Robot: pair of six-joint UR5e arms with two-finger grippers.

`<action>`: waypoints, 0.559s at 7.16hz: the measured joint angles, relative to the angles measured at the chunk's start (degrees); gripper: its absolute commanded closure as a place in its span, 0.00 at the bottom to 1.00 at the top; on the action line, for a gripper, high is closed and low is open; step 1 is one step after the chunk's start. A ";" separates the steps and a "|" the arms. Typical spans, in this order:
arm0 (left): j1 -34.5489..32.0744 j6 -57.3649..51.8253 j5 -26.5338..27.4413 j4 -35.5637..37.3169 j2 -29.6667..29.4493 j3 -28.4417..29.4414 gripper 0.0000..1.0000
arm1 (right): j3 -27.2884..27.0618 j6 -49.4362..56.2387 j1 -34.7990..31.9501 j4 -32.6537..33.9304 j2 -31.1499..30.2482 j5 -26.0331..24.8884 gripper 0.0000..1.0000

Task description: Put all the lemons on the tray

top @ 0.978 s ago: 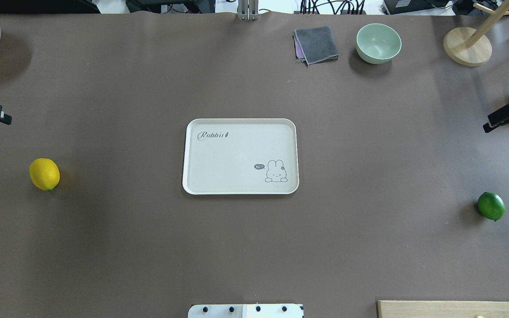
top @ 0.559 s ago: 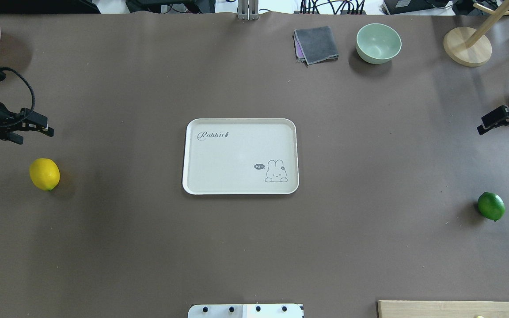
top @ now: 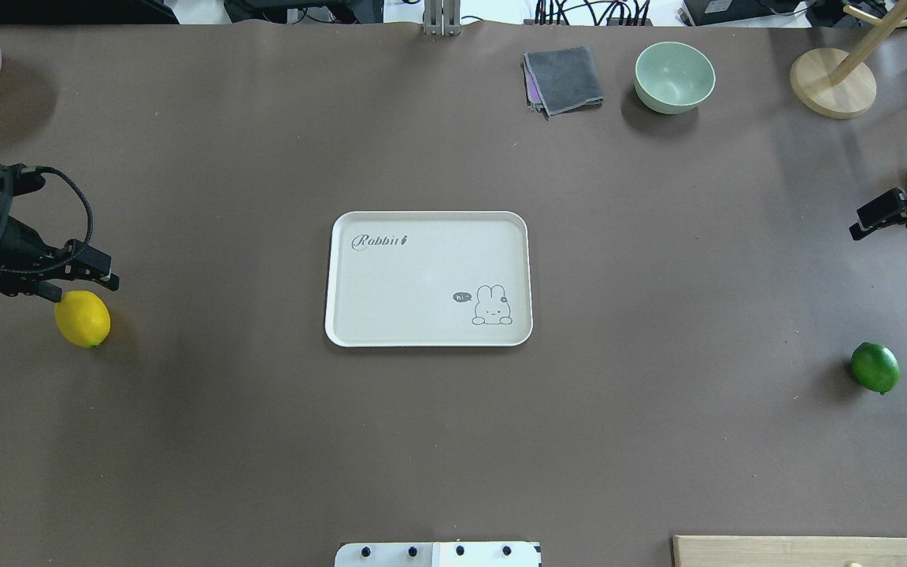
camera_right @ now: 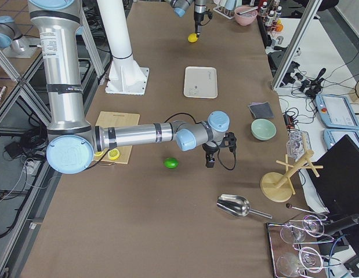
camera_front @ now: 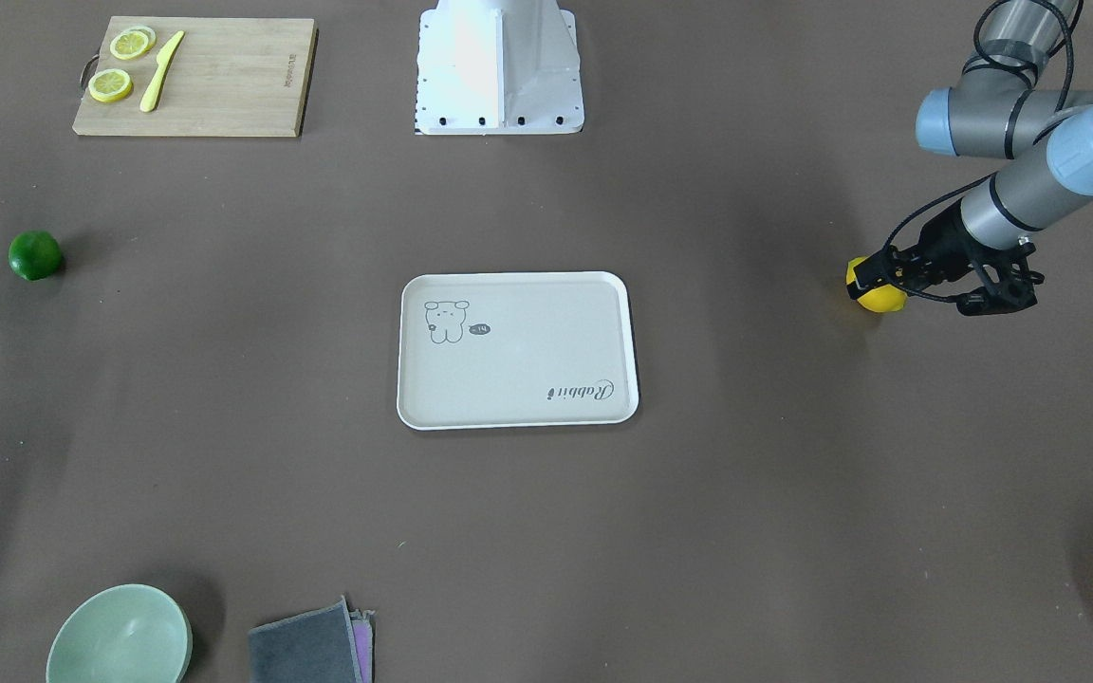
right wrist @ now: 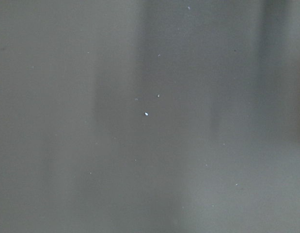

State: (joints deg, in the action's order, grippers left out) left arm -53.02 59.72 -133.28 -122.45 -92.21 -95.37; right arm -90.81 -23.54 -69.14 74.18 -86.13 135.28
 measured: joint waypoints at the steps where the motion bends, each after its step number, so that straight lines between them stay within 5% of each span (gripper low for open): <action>1: 1.55 -0.10 1.18 2.78 0.58 -1.80 0.04 | -0.13 -0.03 0.03 0.00 -0.03 0.08 0.00; 4: 1.72 -5.12 2.16 15.88 0.56 -7.36 0.04 | -0.79 -0.80 0.32 0.00 -0.09 0.24 0.00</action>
State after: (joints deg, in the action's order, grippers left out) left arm -51.30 54.60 -131.12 -106.57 -91.65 -102.74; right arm -91.61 -24.35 -68.82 74.18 -86.22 135.52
